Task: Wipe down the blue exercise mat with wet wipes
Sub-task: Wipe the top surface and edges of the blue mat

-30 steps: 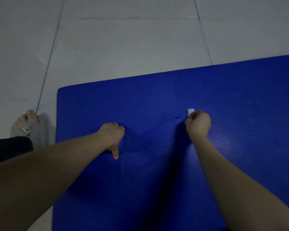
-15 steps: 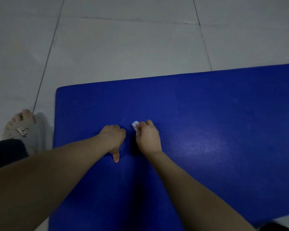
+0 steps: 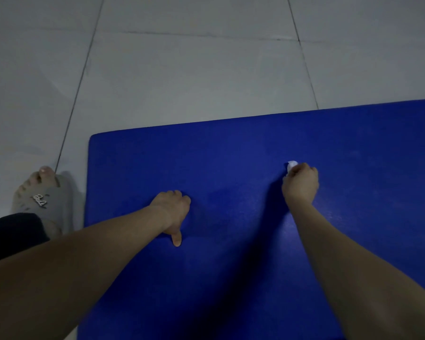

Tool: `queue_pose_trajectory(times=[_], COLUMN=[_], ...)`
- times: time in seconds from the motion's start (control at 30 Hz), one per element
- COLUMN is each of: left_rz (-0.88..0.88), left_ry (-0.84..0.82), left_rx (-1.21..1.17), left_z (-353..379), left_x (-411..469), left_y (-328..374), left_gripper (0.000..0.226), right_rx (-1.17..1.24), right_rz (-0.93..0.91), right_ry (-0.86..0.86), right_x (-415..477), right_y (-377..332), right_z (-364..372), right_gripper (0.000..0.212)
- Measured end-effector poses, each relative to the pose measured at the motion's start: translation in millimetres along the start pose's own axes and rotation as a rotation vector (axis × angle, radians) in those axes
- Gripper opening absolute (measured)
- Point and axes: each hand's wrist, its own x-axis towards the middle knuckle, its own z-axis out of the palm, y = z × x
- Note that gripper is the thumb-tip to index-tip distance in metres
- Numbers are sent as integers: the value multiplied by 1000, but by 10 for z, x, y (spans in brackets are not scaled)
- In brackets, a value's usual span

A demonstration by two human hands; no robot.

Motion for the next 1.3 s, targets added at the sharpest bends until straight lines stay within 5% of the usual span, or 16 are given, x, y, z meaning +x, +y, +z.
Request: queue_pose_trajectory(times=[0.27,0.47,0.63,1.07,1.3], left_rz=[49,94,-11,-66,-63], left_ry=[10,-43,131,145,141], left_rx=[-11,-182,-267,-501,-489], left_z=[-10,-234,-502,-285,-293], left_x=[-58,-3,198,417,434], left_y=[-50,-337,-617,-729,-723], left_gripper=[102,36,39,36,37], right_rx=[66,91,54,-185,-170], right_rz=[-265,-599,-841,-172,-347], right_ry=[-109,-191,-261,-35,-102], right_x=[-733,-1268,-1211,311,-213], right_y=[-620,-767,-673,-146,-715], right_z=[562,851,821,177,643], right_gripper=[25,14,12,23,15])
